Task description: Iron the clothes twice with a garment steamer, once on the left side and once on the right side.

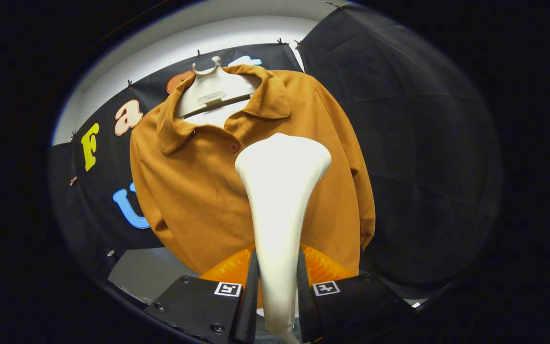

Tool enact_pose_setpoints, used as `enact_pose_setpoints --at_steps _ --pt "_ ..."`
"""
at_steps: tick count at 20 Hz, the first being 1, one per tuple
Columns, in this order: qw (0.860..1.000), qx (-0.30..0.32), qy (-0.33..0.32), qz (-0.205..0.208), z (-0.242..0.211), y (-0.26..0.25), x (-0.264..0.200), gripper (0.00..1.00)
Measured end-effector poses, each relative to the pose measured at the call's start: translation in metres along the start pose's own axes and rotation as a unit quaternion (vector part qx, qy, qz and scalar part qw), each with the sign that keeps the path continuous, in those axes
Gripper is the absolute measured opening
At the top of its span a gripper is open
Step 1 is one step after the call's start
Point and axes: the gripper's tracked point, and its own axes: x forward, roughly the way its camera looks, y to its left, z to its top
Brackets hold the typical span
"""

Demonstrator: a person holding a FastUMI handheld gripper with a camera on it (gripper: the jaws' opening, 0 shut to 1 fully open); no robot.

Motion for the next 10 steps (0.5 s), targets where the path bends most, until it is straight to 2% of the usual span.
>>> enact_pose_setpoints --at_steps 4,10 --pt "1.0 0.015 -0.013 0.022 0.017 -0.004 0.016 0.39" --pt "0.999 0.022 0.005 0.033 0.0 -0.02 0.039 0.39"
